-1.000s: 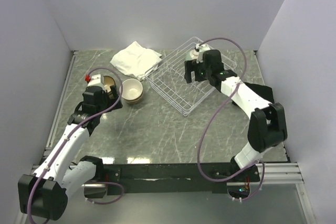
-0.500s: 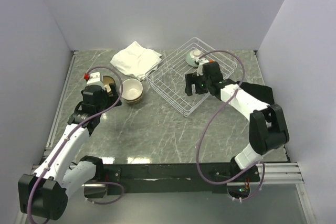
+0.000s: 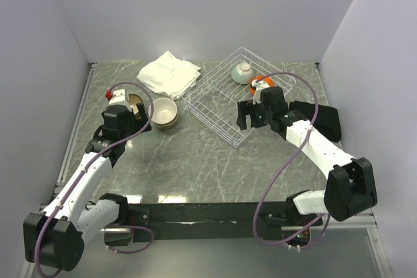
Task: Unload the bowls from the dish rack
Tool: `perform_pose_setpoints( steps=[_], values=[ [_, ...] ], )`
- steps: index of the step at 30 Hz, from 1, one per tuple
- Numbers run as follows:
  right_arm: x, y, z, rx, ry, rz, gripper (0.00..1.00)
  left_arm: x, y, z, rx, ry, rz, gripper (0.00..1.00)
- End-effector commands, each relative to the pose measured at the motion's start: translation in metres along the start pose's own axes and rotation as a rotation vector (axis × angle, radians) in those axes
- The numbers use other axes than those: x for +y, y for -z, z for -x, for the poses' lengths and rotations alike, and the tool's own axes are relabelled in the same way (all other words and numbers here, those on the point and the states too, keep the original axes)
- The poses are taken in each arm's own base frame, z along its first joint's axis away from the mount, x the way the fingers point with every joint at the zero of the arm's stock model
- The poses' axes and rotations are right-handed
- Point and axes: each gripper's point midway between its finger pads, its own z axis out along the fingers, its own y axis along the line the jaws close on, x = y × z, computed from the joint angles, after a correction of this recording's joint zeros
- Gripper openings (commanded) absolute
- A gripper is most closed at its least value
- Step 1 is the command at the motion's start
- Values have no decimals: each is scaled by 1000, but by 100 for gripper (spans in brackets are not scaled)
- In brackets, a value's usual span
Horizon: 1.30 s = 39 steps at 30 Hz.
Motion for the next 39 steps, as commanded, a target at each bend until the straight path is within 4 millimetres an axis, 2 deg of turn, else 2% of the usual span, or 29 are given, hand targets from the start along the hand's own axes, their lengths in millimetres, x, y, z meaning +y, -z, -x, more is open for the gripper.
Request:
perform_pose_setpoints(
  steps=[1,4,5,7,8,14,15,17,18,23,28,30,31,32,34,39],
  values=[
    [-11,21,9,36,39,-66,100,-6,2,17,-53,-10,-19,99],
    [-18,24,46,-26,109,-107,100,-7,3,16,-53,-10,-20,100],
    [-17,28,65,-66,120,-114,100,-7,4,18,-59,-11,-22,100],
    [-23,24,80,-85,133,-135,100,-7,4,19,-62,-11,-22,99],
    [-25,25,93,-111,157,-146,100,-7,5,19,-62,-11,-21,99],
    [-68,5,127,-136,222,-286,100,-6,5,19,-65,-13,-14,99],
    [-73,-7,128,-129,233,-297,100,-6,5,18,-64,-13,-12,99],
    [-82,-13,136,-132,279,-335,100,-6,4,18,-62,-14,-9,99],
    [-86,-26,134,-117,293,-340,100,-6,4,18,-62,-14,-9,99],
    [-102,-62,139,-62,376,-383,100,-5,2,14,-51,-18,-2,99],
    [-116,-85,147,-31,457,-440,100,-6,0,12,-43,-19,-3,99],
    [-123,-99,139,18,500,-460,100,-6,-1,9,-34,-22,0,99],
    [-123,-100,146,15,513,-469,100,-6,-2,9,-32,-24,1,99],
    [-125,-109,139,45,528,-473,100,-5,-2,8,-30,-26,4,99],
    [-125,-114,139,60,565,-489,100,-5,-3,6,-24,-27,6,99],
    [-126,-130,122,131,625,-505,100,-7,-4,5,-18,-30,6,99]
  ],
)
